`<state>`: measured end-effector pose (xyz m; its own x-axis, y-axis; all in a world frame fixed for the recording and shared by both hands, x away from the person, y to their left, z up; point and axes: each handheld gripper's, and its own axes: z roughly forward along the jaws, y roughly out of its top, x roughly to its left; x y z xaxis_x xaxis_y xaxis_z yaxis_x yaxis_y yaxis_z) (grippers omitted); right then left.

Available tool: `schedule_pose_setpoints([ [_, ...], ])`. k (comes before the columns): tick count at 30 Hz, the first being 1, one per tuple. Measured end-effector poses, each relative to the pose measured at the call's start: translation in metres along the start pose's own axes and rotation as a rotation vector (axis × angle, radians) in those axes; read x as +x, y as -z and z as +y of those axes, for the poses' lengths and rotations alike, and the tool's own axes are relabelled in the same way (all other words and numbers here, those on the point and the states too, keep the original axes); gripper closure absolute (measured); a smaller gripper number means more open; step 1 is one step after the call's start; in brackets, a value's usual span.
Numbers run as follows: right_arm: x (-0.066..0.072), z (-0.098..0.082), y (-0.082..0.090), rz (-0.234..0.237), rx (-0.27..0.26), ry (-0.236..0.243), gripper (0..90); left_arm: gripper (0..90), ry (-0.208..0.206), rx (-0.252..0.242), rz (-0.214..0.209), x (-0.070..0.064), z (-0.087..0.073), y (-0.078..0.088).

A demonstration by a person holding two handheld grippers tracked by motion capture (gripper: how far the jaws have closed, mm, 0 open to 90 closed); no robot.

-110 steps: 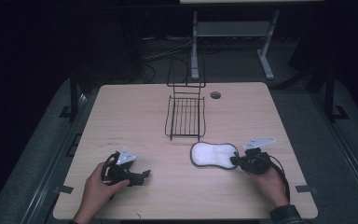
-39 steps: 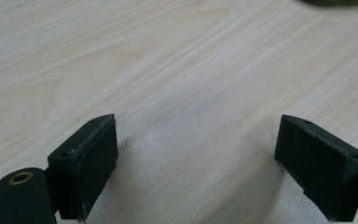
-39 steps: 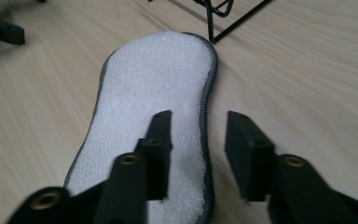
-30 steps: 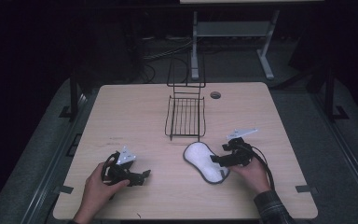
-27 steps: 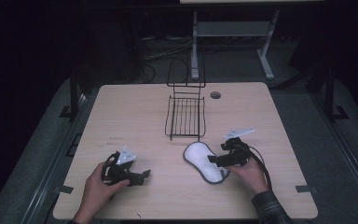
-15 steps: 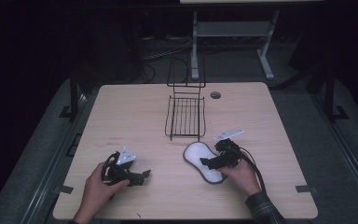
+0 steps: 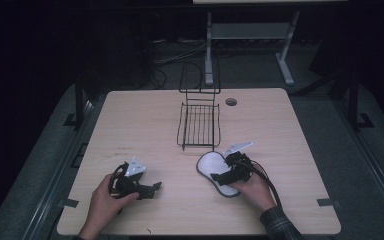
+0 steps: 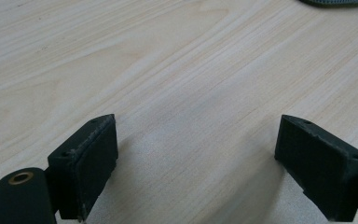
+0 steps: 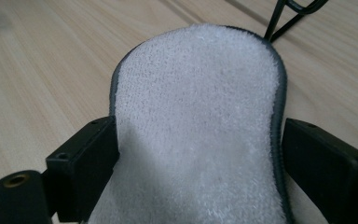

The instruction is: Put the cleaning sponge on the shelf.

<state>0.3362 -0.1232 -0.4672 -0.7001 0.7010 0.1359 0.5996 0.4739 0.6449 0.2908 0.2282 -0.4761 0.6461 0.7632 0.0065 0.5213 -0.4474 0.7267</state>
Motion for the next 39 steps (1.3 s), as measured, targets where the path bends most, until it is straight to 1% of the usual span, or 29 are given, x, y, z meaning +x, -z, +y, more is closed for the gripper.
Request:
schedule_pose_setpoints([
  [4, 0.001, 0.0, -0.001, -0.007, 0.009, 0.01, 11.6, 12.4, 0.0, 0.0, 0.0, 0.0, 0.0, 0.0],
  [6, 0.001, -0.001, -0.002, -0.002, 0.012, 0.005, 12.1, 12.4, 0.0, 0.0, 0.0, 0.0, 0.0, 0.0],
  [10, 0.003, -0.001, -0.002, -0.011, 0.018, 0.019, 14.8, 12.4, -0.001, 0.001, 0.0, 0.0, 0.0, 0.0],
  [11, 0.004, -0.001, -0.001, -0.009, 0.017, 0.023, 16.6, 12.4, -0.002, 0.001, 0.0, 0.0, 0.0, 0.0],
  [17, 0.003, 0.0, -0.001, -0.001, 0.018, 0.028, 18.6, 12.4, -0.004, 0.003, 0.0, 0.0, 0.0, 0.0],
  [20, 0.002, 0.0, 0.0, 0.013, 0.02, 0.023, 20.0, 12.4, -0.003, 0.003, 0.0, 0.0, 0.0, 0.0],
  [28, 0.001, 0.002, 0.005, 0.017, 0.011, 0.031, 25.8, 12.4, -0.003, 0.002, 0.0, 0.0, 0.0, 0.0],
  [31, 0.0, 0.002, 0.007, 0.024, 0.003, 0.028, 29.6, 12.4, -0.002, 0.002, 0.0, 0.0, 0.0, 0.0],
  [35, -0.001, 0.003, 0.013, 0.029, -0.018, 0.037, 37.7, 12.4, -0.002, 0.001, 0.0, 0.0, 0.0, 0.0],
  [37, -0.001, 0.003, 0.017, 0.033, -0.036, 0.035, 43.0, 12.4, -0.001, 0.001, 0.0, 0.0, 0.0, 0.0],
  [39, -0.001, 0.004, 0.02, 0.039, -0.045, 0.031, 45.9, 12.4, 0.001, 0.0, 0.0, 0.0, 0.0, 0.0],
])
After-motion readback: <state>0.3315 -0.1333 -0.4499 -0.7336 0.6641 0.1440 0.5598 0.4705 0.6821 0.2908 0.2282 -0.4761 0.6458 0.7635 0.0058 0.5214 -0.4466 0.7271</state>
